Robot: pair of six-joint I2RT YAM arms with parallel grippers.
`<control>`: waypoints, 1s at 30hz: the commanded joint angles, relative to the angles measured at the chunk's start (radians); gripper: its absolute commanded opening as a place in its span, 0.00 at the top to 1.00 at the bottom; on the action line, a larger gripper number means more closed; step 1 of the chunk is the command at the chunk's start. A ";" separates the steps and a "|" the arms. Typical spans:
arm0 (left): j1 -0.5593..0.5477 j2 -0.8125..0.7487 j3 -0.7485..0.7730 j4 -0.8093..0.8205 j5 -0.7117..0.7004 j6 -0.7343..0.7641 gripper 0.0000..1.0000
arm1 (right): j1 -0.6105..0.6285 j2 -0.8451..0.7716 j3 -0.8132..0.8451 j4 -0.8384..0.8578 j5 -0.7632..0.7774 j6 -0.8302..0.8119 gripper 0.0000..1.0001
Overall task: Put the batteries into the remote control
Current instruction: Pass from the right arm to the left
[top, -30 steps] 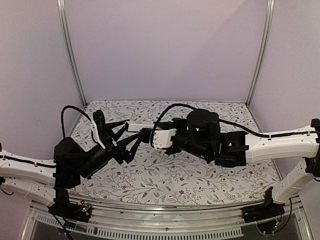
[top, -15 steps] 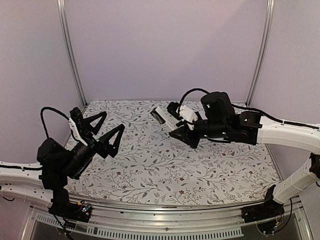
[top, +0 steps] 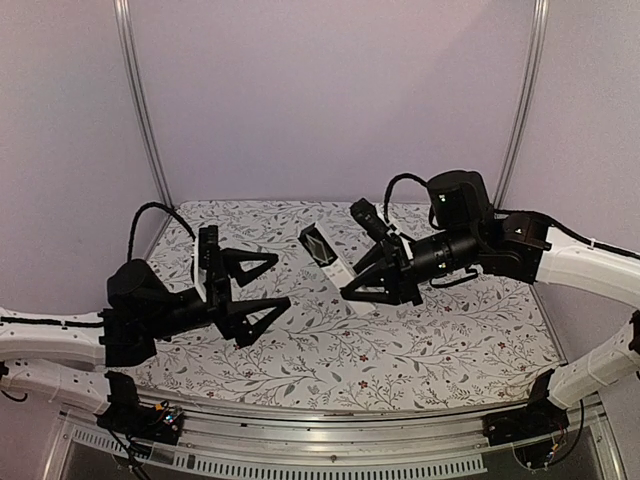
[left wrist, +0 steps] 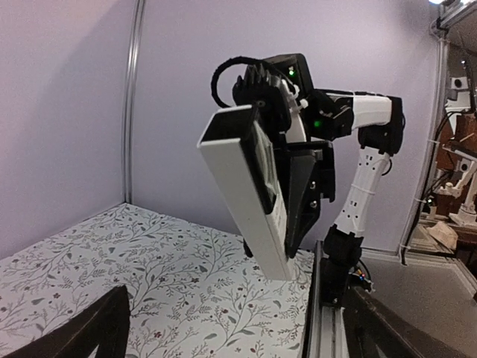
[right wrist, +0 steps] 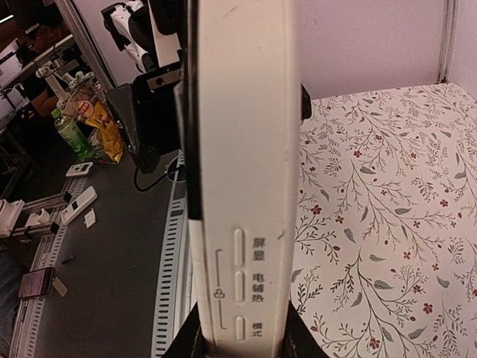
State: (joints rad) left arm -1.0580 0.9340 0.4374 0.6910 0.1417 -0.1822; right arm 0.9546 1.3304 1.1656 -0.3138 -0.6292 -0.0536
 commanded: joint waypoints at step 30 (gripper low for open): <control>0.013 0.272 0.209 0.193 0.167 -0.260 0.90 | 0.036 0.072 0.106 -0.021 -0.070 -0.146 0.98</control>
State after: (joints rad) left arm -1.0508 1.2011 0.6296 0.8917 0.3225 -0.4126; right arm 0.9874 1.4002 1.2369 -0.3412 -0.7204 -0.1688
